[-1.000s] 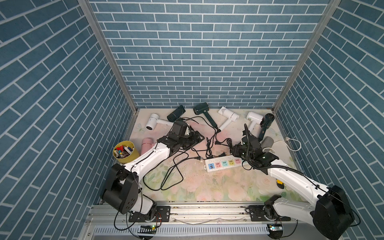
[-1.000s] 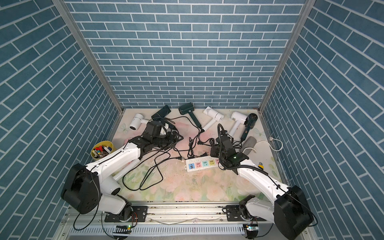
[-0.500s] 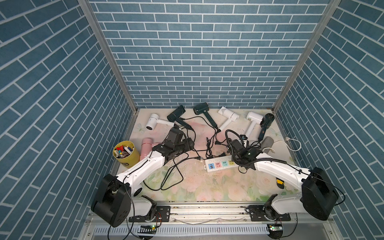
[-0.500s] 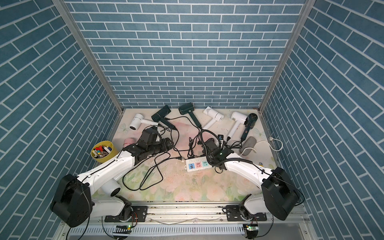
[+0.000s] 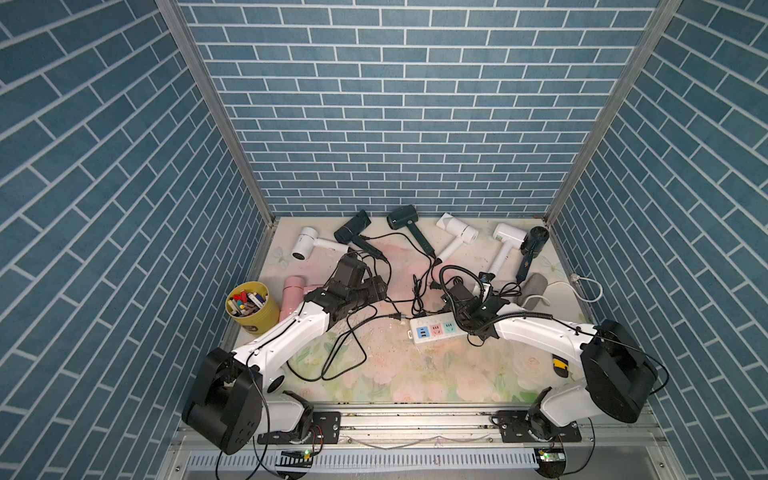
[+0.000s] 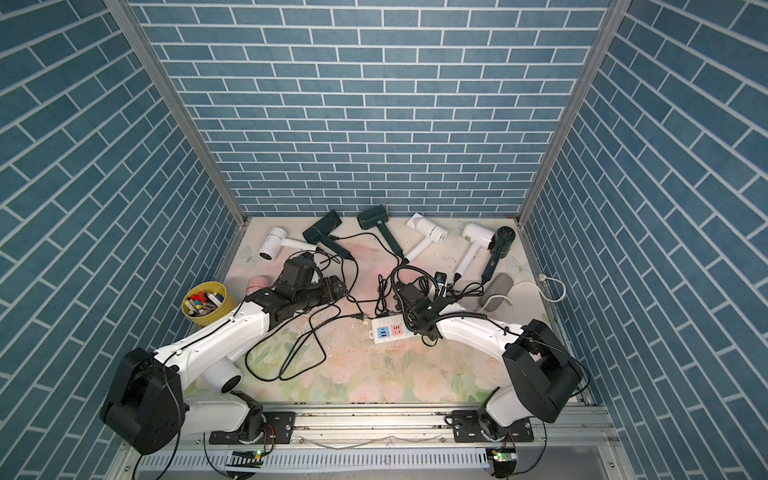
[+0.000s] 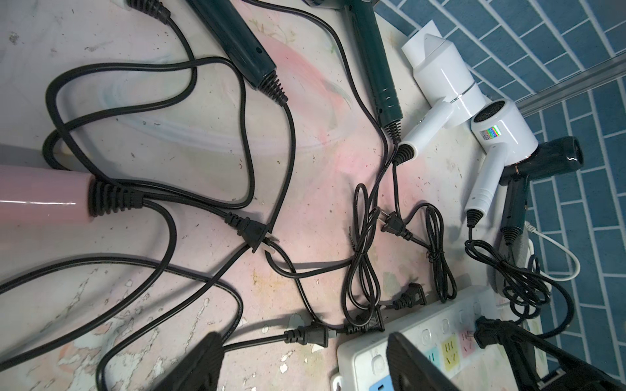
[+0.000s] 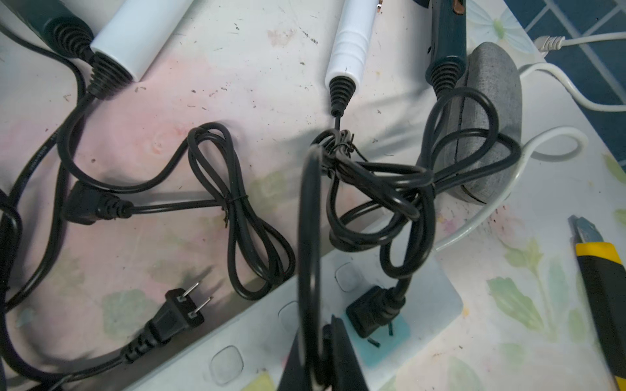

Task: Charge the blow dryers
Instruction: Insert the plug into the socket.

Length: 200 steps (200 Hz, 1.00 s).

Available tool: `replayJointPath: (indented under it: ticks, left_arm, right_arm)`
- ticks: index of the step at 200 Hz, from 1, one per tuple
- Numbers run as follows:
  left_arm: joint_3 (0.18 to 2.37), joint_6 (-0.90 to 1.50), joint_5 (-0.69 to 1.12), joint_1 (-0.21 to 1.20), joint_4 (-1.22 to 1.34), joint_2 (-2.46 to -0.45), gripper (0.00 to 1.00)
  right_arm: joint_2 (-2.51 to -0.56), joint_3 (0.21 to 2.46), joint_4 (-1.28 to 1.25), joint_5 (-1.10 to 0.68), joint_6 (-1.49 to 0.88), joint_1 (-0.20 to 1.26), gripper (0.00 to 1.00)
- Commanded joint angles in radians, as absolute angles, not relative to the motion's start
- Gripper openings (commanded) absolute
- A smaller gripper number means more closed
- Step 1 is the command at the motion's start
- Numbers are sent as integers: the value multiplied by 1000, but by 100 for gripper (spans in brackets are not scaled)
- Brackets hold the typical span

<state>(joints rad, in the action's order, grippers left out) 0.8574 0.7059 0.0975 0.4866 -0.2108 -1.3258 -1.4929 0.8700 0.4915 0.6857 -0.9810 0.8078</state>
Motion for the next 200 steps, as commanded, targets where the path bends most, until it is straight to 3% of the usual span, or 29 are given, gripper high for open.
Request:
replayJointPath:
  ticks: [1, 200]
  left_arm:
    - [847, 691, 87, 477, -209, -1330, 81]
    - [844, 698, 110, 477, -195, -1357, 81]
  right_arm:
    - [-1521, 895, 489, 707, -1074, 815, 0]
    - [-1581, 941, 669, 754, -1209, 869, 0]
